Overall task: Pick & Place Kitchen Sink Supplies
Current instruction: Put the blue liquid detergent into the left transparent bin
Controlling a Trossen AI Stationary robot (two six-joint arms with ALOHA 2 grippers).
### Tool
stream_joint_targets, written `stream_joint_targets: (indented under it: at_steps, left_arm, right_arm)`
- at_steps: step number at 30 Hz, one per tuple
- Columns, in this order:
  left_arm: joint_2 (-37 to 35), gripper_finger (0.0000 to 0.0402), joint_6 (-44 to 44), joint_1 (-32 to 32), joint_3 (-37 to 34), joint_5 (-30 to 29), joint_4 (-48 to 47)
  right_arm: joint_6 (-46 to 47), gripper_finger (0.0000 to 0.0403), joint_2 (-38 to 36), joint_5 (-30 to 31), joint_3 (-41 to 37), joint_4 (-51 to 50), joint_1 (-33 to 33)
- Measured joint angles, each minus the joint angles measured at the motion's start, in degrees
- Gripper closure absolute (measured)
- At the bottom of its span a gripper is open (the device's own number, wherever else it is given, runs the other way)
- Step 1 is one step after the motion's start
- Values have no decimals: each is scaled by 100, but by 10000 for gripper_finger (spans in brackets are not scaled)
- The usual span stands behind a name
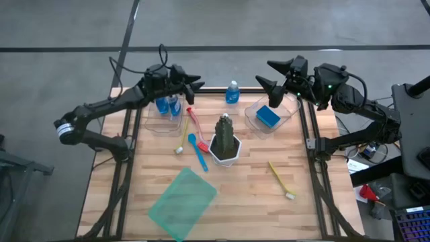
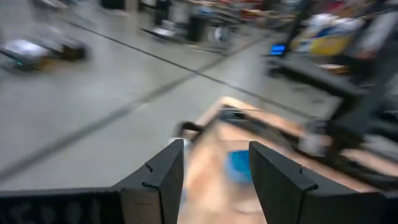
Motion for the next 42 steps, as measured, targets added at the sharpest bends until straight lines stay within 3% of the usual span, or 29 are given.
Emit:
stream_joint_targets:
  at_steps: [4,7,13,18,22,26,31,42]
  left_arm:
    - [301,230,-629,336,10,1632,135]
    - [569,230,-755,345,10,2106,154]
    - [977,230,-654,166,56,2074,191]
    - [1167,230,-1217,70,45,1964,234]
    - [1301,230,-750,-206,45,1918,434]
    - [1445,230,-80,-516,85,1511,450]
    - [1653,230,1,-660,100,1049,474]
    - [2120,229,130,-864,131,1140,525]
  right_arm:
    - [162,37,0,-2,-2,-263,1]
    - [159,37,0,-2,-2,-389,3]
    - [117,37,15,4,-11,-467,0]
    - [16,37,121,94,-13,-502,-1]
    - [35,37,237,104,-15,-542,1]
    - [54,37,305,102,-24,-567,7]
    - [49,37,313,102,-22,-547,16]
    - [-15,37,306,102,-24,-582,14]
